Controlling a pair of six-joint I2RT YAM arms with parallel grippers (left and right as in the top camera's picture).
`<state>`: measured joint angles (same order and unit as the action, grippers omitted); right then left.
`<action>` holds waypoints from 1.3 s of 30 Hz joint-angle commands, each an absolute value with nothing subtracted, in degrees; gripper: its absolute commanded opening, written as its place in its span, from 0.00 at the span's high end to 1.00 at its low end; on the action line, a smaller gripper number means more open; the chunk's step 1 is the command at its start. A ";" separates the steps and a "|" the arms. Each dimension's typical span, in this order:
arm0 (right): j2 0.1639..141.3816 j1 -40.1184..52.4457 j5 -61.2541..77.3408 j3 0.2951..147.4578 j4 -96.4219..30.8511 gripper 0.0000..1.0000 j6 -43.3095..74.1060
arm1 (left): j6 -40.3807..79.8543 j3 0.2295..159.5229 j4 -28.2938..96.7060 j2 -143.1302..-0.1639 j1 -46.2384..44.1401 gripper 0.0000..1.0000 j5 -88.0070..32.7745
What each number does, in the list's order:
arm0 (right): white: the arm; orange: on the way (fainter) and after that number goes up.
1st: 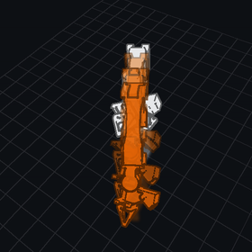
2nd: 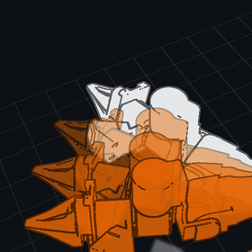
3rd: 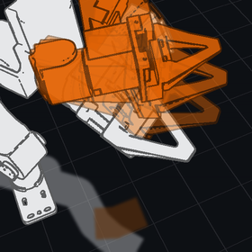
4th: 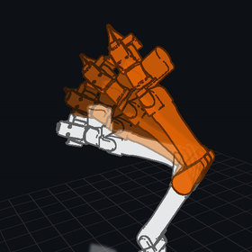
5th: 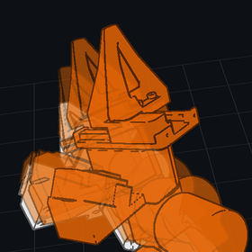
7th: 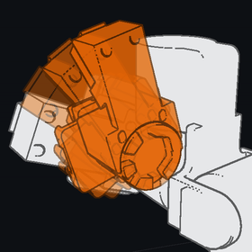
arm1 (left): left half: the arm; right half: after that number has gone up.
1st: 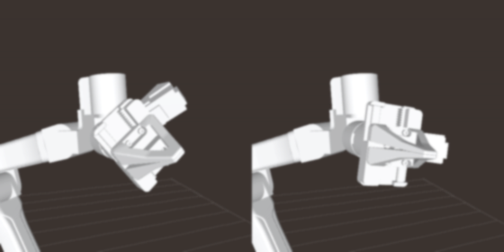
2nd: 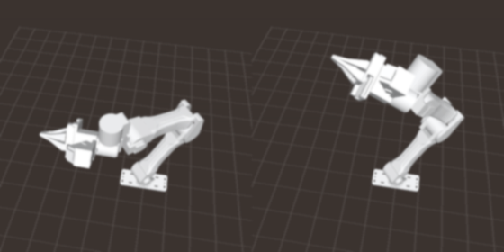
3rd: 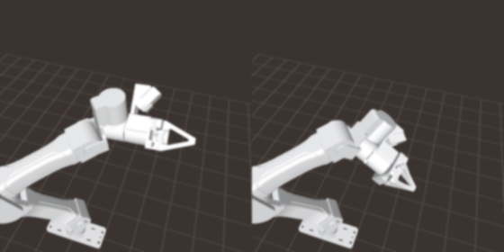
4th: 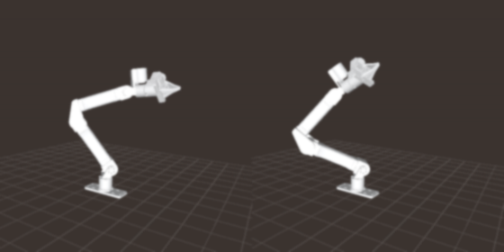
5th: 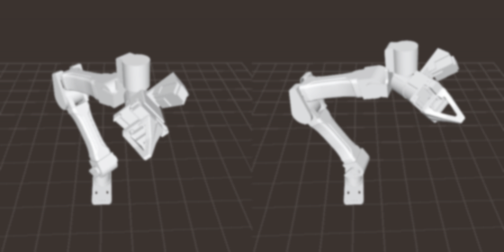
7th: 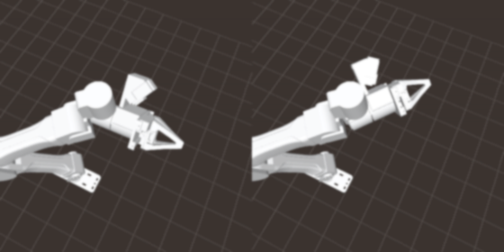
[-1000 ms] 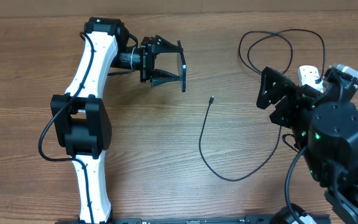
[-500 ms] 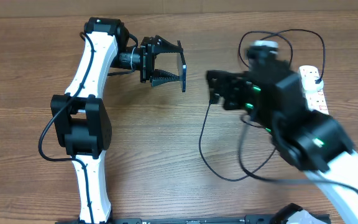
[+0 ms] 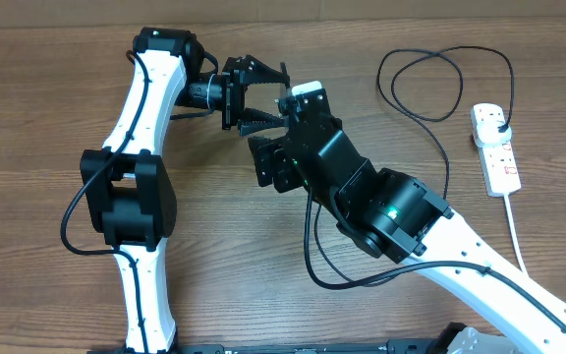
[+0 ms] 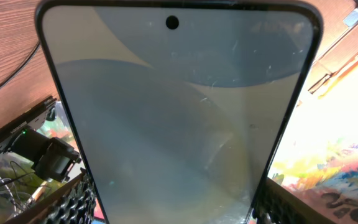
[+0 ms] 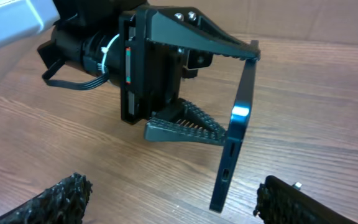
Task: Plug charger to phone and switch on socket
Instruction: 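Bring the right gripper toward the held phone's bottom end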
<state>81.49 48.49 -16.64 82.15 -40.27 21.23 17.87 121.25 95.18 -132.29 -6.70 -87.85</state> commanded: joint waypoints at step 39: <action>86.94 46.74 -28.23 82.94 -36.05 0.47 22.52 | 18.02 122.76 95.35 -131.33 -7.20 0.32 -90.61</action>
<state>86.85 48.05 -27.31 82.17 -36.25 21.06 17.89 121.25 95.15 -132.29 -6.76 -87.88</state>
